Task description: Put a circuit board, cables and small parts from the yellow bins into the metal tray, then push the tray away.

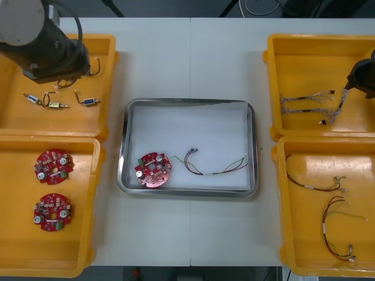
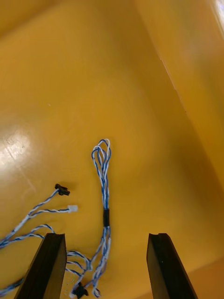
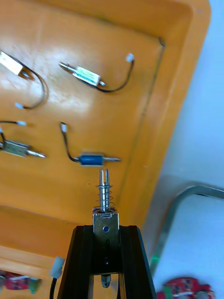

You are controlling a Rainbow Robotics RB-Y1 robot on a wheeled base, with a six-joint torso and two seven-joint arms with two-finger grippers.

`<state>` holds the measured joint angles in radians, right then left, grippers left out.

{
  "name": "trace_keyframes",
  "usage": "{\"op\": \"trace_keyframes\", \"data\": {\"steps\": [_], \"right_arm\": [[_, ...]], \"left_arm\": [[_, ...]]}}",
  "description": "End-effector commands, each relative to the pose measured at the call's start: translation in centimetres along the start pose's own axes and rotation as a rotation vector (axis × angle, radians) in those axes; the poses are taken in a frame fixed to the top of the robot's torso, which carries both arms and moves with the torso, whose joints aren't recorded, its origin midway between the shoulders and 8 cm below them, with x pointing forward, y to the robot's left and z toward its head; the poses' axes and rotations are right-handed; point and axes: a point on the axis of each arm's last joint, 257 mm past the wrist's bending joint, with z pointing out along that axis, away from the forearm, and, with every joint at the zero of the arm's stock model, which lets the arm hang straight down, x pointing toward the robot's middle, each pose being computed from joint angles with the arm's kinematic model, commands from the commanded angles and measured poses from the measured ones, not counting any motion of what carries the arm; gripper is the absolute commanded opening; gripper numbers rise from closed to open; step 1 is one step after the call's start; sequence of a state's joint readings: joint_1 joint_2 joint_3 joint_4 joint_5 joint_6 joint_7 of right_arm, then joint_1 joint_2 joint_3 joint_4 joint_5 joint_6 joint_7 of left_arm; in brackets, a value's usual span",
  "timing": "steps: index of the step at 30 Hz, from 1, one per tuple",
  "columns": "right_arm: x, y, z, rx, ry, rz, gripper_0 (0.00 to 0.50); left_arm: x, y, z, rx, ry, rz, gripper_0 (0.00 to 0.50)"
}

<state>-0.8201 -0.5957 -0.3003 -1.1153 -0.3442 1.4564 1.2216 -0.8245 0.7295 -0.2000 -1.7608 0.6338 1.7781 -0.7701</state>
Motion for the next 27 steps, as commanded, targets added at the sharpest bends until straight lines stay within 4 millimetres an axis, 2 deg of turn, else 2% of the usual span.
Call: {"op": "trace_keyframes", "data": {"steps": [1,3,7,15,21,27], "right_arm": [[-0.7,2.2,-0.1,-0.036,-0.011,0.071,0.5],[-0.1,1.8,0.8,-0.028,0.007,0.084,0.5],[0.9,1.3,2.1,-0.028,0.036,0.104,0.5],[2.3,1.3,3.3,-0.025,0.068,0.135,0.5],[3.1,2.0,3.7,-0.022,0.086,0.189,0.5],[3.7,1.5,4.3,-0.004,0.095,0.201,0.5]], "left_arm": [[3.4,-6.1,-0.6,0.081,0.034,0.101,0.0],[4.7,-8.1,-0.6,0.094,0.041,0.118,0.0],[6.5,-10.3,-0.2,0.101,0.051,0.177,0.0],[9.5,-14.9,2.8,0.171,0.069,0.244,0.0],[11.0,-16.2,5.6,0.182,0.082,0.275,0.0],[12.6,-16.7,7.7,0.185,0.084,0.317,0.0]]}}
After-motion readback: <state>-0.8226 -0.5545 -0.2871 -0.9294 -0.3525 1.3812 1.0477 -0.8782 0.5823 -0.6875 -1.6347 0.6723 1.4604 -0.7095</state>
